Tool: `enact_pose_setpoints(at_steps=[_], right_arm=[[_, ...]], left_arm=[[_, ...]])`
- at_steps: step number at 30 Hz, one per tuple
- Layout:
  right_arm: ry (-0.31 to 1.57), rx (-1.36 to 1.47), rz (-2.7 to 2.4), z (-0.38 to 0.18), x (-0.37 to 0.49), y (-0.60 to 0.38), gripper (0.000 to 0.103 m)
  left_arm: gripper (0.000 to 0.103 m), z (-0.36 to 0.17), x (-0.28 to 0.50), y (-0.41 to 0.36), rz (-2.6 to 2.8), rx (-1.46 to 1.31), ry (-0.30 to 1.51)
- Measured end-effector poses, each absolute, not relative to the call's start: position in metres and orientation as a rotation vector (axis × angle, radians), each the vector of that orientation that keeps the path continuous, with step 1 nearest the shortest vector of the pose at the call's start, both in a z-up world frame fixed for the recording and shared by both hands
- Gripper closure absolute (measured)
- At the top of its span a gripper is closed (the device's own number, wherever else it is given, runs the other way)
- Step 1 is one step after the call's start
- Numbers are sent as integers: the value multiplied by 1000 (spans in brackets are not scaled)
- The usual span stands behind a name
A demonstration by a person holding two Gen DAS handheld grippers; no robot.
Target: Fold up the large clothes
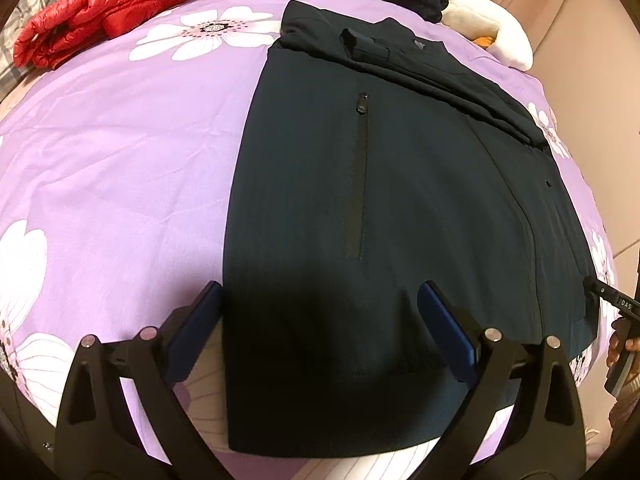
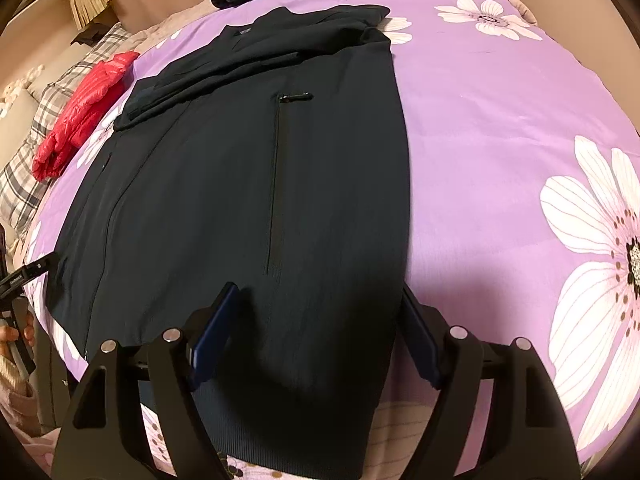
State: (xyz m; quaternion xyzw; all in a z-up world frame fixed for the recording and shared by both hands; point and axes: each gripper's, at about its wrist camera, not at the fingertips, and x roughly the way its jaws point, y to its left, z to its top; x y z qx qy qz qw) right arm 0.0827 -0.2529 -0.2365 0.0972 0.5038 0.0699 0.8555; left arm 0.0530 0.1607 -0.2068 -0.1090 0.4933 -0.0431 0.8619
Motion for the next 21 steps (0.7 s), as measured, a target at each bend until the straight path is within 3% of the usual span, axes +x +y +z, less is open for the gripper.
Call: enact_pose_setpoints(at_steps=[21], right_arm=[[1050, 207, 169, -238, 109, -253, 25]], left_arm=[[2, -209, 86, 156, -142, -236, 1073]])
